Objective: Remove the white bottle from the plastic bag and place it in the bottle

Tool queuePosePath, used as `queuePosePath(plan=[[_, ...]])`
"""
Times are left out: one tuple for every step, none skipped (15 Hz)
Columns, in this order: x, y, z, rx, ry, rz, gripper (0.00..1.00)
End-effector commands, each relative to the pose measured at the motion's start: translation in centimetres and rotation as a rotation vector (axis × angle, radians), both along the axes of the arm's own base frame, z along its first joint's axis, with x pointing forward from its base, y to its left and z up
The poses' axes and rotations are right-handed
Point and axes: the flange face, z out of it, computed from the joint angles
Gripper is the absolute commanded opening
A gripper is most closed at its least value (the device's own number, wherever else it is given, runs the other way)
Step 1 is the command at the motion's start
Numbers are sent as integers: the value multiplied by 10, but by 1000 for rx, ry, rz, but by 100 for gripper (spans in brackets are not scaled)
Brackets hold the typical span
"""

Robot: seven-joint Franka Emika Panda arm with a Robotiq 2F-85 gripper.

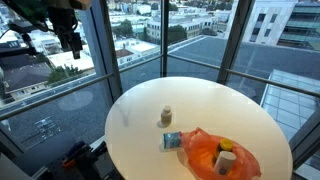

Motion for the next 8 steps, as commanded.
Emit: queuePosePath(plan=[[0, 0, 1, 0, -1, 0, 100], [0, 0, 2, 0, -2, 0, 100], [0, 0, 2, 0, -2, 0, 100], [0, 0, 2, 0, -2, 0, 100], [4, -2, 2, -30, -17, -18, 100], [8, -6, 3, -53, -32, -30, 100], [13, -9, 4, -73, -51, -41, 100], [20, -16, 6, -91, -72, -59, 100]])
